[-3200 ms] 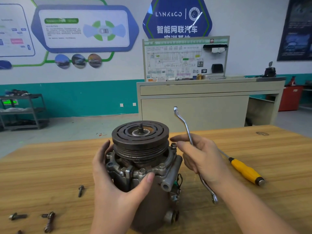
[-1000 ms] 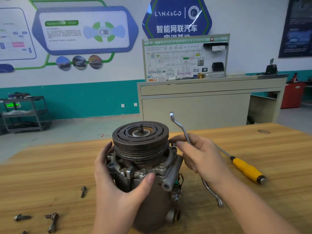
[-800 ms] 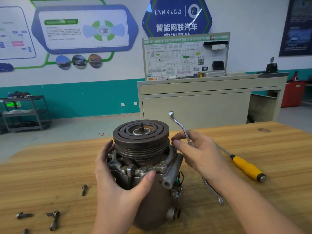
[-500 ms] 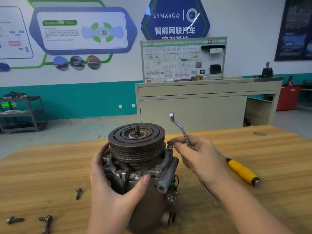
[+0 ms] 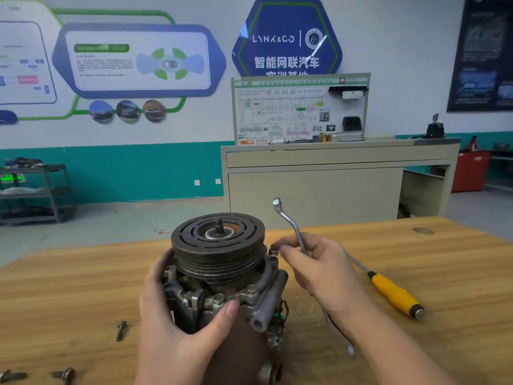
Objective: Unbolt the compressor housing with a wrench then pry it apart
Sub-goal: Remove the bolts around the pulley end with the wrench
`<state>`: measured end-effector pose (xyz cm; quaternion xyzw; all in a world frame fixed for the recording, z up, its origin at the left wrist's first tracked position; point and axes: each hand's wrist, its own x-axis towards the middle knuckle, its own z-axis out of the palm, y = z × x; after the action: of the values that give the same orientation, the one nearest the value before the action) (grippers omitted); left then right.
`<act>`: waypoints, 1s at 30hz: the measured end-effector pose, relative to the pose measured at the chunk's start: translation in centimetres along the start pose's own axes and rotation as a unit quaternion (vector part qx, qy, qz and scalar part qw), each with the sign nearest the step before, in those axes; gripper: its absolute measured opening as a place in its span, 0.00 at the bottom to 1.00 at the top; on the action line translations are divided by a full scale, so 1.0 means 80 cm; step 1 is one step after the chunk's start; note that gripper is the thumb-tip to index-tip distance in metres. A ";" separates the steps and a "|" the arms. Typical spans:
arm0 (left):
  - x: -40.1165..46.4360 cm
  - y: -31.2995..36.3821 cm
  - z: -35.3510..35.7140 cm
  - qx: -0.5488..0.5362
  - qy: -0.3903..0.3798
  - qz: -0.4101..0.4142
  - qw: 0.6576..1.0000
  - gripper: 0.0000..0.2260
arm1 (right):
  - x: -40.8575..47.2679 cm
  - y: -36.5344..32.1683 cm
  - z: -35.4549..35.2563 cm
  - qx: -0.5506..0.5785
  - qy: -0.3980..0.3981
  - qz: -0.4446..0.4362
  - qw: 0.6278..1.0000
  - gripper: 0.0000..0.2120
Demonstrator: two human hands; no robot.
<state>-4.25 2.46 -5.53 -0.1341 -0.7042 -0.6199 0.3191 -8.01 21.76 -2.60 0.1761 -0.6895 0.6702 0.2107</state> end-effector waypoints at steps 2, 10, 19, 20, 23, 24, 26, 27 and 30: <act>0.000 0.001 0.000 0.003 -0.001 -0.001 1.000 0.40 | 0.000 0.000 -0.001 -0.004 0.001 -0.007 1.000 0.07; 0.000 0.002 0.001 0.000 0.003 -0.004 1.000 0.38 | -0.002 -0.001 0.002 -0.006 -0.015 -0.013 1.000 0.09; 0.000 -0.002 0.001 -0.023 0.005 0.010 1.000 0.38 | -0.002 -0.002 0.002 0.023 0.006 -0.002 1.000 0.06; 0.000 -0.002 0.001 -0.023 0.004 0.010 1.000 0.38 | -0.002 -0.002 0.003 0.019 0.000 0.002 1.000 0.06; 0.001 -0.002 0.001 -0.017 0.001 0.011 1.000 0.38 | -0.002 -0.001 0.004 0.039 0.001 0.011 0.999 0.03; 0.000 -0.001 0.001 -0.014 0.000 0.010 1.000 0.38 | -0.002 -0.001 0.003 0.045 0.006 0.012 0.999 0.05; 0.001 -0.001 0.000 -0.010 0.001 0.012 1.000 0.38 | -0.001 -0.003 0.003 0.029 0.004 0.002 1.000 0.07; 0.000 -0.001 0.000 -0.008 0.002 0.012 1.000 0.38 | -0.002 -0.004 0.004 0.017 -0.002 -0.001 1.000 0.09; 0.000 -0.001 0.000 -0.005 0.000 0.009 1.000 0.39 | -0.002 -0.005 0.005 0.004 0.005 0.005 1.000 0.03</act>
<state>-4.30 2.46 -5.55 -0.1421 -0.6997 -0.6207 0.3240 -7.70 21.33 -2.35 0.1699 -0.6864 0.6752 0.2102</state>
